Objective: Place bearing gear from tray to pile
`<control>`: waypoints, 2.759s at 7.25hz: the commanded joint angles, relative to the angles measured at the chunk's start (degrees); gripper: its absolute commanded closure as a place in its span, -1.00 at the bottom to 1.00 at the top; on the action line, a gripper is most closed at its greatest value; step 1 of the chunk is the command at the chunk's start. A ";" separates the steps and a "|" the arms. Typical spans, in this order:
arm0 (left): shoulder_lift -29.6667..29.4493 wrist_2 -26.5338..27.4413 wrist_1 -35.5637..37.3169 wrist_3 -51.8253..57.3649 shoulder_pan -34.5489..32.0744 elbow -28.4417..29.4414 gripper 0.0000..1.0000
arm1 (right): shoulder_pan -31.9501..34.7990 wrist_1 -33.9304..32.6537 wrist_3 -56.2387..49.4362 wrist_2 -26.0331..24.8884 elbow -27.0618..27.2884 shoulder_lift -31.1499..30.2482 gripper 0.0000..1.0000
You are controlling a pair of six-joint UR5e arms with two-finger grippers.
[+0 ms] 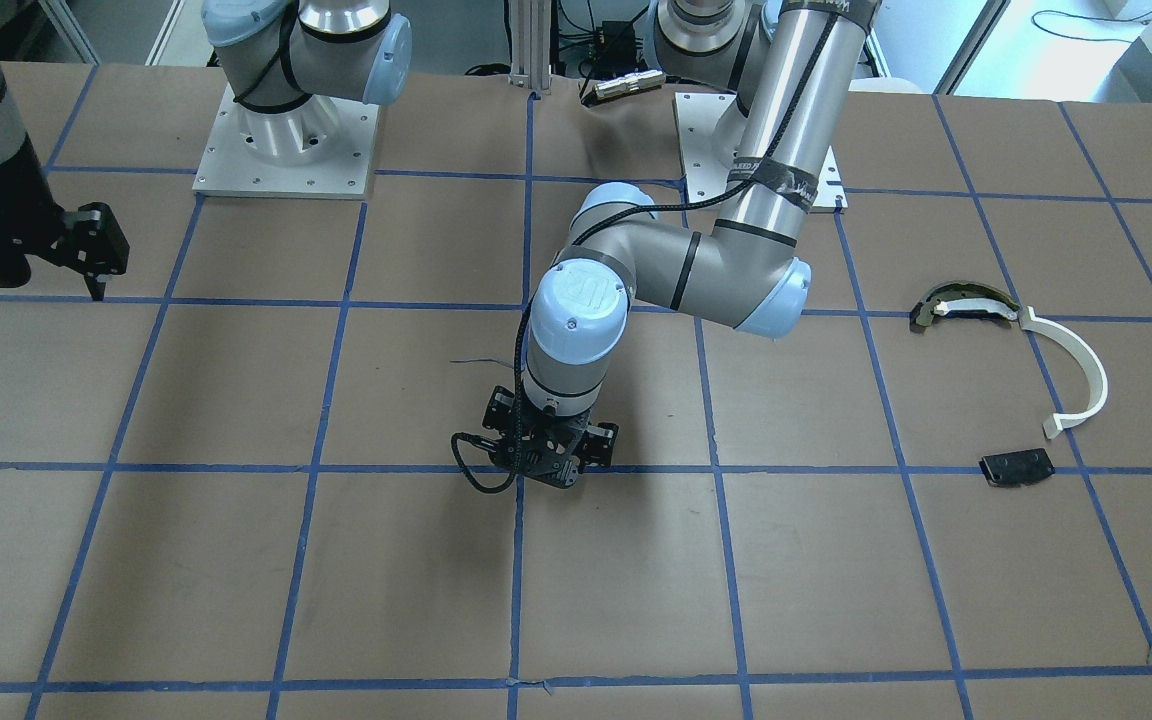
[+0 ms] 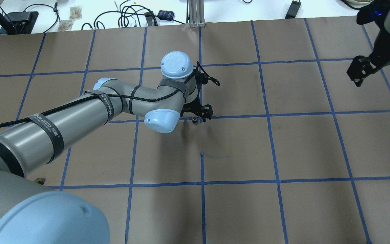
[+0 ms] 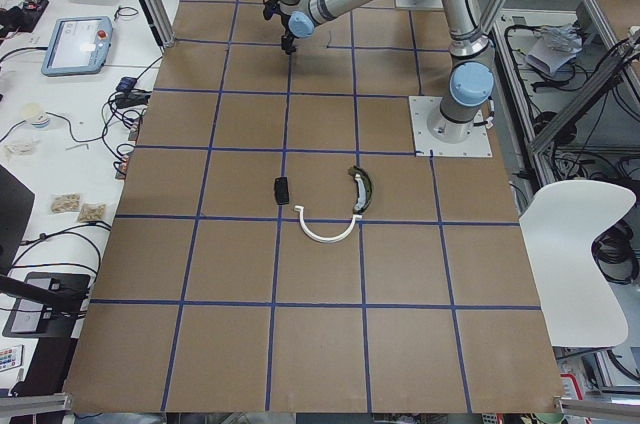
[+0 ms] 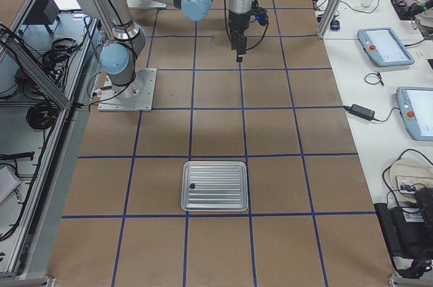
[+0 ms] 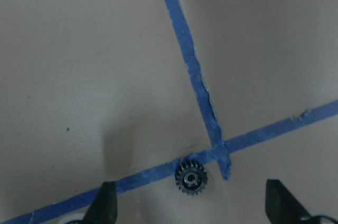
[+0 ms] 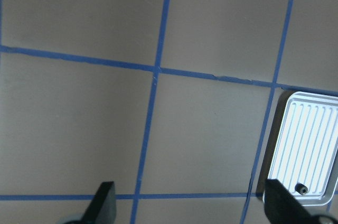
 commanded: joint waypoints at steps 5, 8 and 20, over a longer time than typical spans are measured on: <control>-1.19 -0.03 0.57 0.30 -0.02 0.09 -0.27 | -38.05 -21.54 -46.95 14.80 8.22 12.75 -0.92; -1.47 -0.03 0.75 0.65 -0.02 0.44 0.42 | -48.46 -26.75 -56.24 15.53 8.57 20.70 -0.92; 9.95 3.46 -18.49 25.48 36.42 2.02 1.00 | -50.41 -33.62 -54.32 15.53 9.54 26.52 -0.31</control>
